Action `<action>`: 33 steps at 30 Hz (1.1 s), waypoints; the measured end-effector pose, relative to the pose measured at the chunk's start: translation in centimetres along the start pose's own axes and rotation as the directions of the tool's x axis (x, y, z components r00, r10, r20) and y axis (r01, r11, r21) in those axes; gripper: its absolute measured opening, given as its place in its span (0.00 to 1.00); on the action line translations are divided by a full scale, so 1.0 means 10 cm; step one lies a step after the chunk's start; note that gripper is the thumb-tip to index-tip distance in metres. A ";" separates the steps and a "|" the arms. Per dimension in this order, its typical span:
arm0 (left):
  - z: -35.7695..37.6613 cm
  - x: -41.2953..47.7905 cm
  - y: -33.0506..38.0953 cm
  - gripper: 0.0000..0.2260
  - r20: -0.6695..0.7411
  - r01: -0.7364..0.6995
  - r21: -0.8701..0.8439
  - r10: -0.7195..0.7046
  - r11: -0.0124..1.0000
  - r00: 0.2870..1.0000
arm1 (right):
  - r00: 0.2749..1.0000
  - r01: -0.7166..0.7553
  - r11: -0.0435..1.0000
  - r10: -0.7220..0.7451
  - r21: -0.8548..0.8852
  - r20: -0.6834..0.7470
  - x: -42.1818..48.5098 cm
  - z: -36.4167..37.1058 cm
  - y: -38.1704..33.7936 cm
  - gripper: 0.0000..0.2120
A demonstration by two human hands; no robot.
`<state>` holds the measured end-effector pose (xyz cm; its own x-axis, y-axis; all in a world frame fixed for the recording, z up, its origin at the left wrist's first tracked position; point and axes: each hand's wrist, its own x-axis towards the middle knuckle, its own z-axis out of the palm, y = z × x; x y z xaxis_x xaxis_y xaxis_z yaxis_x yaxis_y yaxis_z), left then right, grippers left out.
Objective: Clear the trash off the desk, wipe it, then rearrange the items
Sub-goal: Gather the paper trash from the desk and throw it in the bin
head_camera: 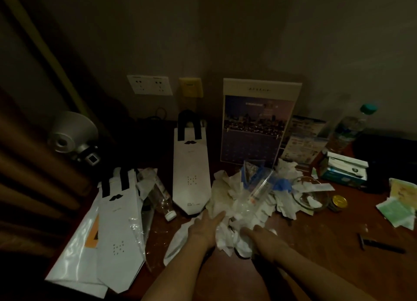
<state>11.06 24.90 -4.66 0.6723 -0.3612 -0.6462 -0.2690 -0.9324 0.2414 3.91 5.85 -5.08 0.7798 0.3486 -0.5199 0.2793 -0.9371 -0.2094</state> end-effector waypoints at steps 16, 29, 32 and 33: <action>0.25 -0.01 -0.03 0.16 -0.233 -0.058 -0.036 0.048 0.998 0.971 | 0.980 -0.146 0.955 0.175 0.258 -0.093 -0.08 0.13 -0.06 0.15; -0.21 -0.22 0.06 0.15 -0.454 -0.241 -0.124 0.161 0.963 0.876 | 0.897 -0.157 0.916 0.288 0.370 -0.334 -0.35 -0.17 0.00 0.12; -0.35 -0.26 0.14 0.14 -0.492 -0.260 -0.109 0.175 0.959 0.853 | 0.852 -0.140 0.887 0.333 0.439 -0.403 -0.39 -0.36 0.04 0.13; -0.38 -0.27 0.15 0.14 -0.495 -0.260 -0.100 0.179 0.960 0.850 | 0.839 -0.124 0.881 0.338 0.456 -0.426 -0.40 -0.42 0.06 0.13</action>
<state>11.42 24.40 0.24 0.8649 -0.4797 -0.1478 -0.3645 -0.8026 0.4722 3.27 3.84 0.35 0.9874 -0.0322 -0.1548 -0.1060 -0.8612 -0.4971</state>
